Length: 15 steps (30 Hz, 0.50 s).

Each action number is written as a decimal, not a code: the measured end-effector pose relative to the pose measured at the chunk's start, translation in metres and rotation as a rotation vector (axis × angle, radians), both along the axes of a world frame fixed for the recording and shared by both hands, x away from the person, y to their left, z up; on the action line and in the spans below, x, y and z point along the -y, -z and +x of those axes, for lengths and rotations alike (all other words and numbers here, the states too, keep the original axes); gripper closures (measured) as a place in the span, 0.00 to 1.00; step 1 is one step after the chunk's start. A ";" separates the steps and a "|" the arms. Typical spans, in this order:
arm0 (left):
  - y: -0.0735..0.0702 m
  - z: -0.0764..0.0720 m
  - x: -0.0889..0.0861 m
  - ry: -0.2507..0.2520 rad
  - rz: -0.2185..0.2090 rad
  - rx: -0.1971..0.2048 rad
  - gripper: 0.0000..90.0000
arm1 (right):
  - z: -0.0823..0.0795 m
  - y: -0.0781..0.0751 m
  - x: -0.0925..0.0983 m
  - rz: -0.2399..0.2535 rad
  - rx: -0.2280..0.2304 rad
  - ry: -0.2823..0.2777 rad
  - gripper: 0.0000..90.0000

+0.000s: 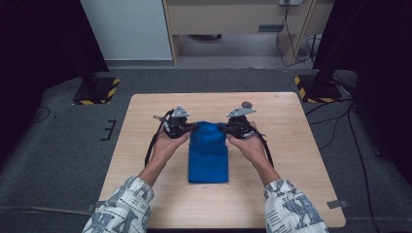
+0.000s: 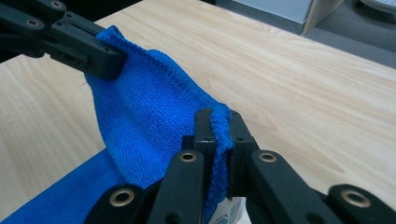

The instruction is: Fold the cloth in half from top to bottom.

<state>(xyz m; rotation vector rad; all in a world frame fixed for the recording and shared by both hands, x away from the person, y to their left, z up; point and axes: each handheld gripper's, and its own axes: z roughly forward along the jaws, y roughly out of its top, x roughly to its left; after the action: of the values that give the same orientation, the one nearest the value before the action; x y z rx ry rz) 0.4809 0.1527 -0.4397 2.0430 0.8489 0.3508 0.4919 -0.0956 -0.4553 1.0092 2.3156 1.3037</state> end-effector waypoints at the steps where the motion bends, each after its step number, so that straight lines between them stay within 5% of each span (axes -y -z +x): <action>1: 0.000 -0.002 0.000 0.001 -0.003 0.000 0.96 | -0.004 0.001 0.000 0.000 -0.002 -0.004 0.96; 15: 0.004 -0.031 0.003 0.048 0.002 -0.003 0.95 | -0.034 0.013 0.004 0.002 -0.002 -0.048 0.96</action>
<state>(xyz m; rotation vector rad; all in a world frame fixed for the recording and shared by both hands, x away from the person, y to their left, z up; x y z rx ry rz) 0.4500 0.1502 -0.4439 2.0628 0.8002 0.3218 0.4579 -0.1001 -0.4685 0.9614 2.3542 1.3235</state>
